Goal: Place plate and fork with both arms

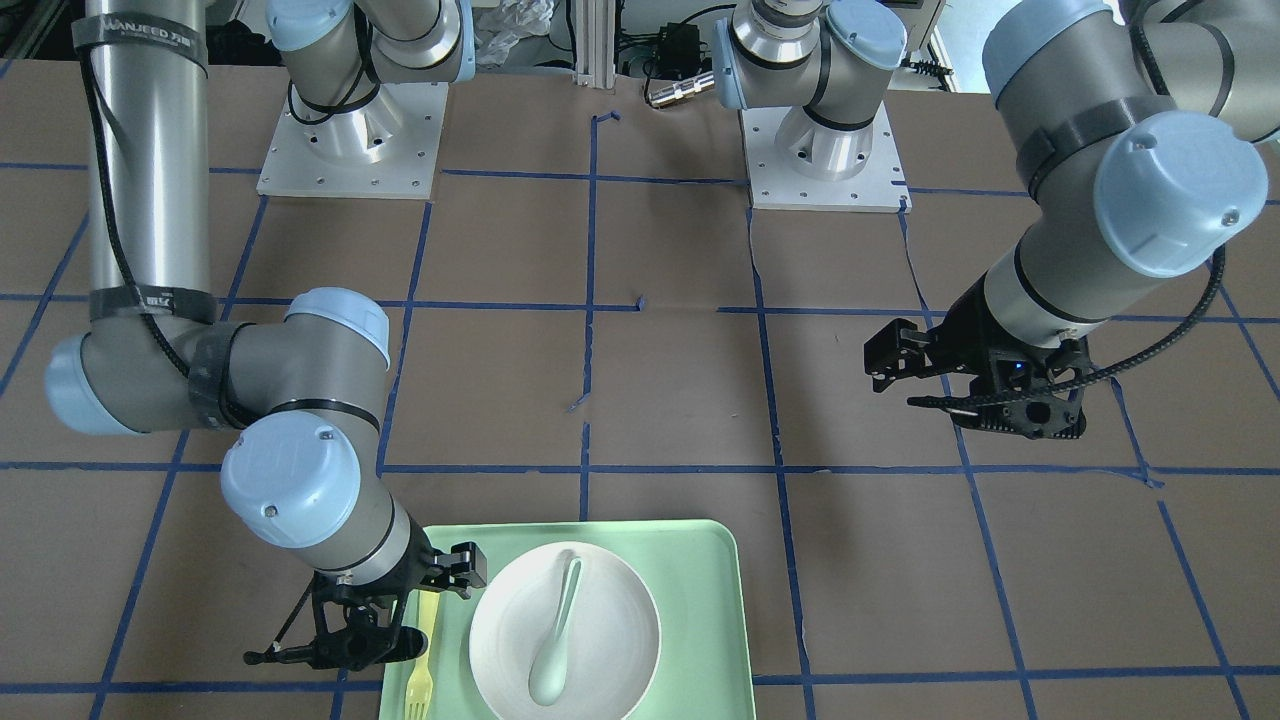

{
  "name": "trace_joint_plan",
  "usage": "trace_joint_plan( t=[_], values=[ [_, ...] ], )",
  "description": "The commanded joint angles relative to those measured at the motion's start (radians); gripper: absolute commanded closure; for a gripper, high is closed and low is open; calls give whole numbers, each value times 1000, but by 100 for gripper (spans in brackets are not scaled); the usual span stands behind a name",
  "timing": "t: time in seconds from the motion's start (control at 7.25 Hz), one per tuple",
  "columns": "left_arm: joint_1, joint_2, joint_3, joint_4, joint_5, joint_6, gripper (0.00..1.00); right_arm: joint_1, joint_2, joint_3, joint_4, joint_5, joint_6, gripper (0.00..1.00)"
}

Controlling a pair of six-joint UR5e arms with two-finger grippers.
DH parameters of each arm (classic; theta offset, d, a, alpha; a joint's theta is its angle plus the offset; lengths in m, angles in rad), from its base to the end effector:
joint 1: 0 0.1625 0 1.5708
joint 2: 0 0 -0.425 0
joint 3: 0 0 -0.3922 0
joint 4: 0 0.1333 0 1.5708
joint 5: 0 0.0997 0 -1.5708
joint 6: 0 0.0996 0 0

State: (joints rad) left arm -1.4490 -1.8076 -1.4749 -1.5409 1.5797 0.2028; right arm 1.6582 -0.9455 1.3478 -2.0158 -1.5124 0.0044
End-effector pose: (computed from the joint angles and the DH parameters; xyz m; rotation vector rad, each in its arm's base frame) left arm -0.0614 -0.5879 0.4105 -0.1274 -3.1250 -0.1738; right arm 0.2009 -0.6986 0.2584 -0.1297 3.0780 -0.0616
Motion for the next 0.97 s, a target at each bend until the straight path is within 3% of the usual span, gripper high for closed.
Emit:
trace_joint_plan(
  t=[0.0,0.41,0.83],
  values=[
    [-5,30,2,2,-12,-121,0,0,-172,1,234,-28,-3,0],
    [-122,45,-7,4,0,-316,0,3,-387,1,534,-115,12,0],
    [-129,42,-5,1,-10,-301,0,11,-441,1,575,-101,14,0]
  ],
)
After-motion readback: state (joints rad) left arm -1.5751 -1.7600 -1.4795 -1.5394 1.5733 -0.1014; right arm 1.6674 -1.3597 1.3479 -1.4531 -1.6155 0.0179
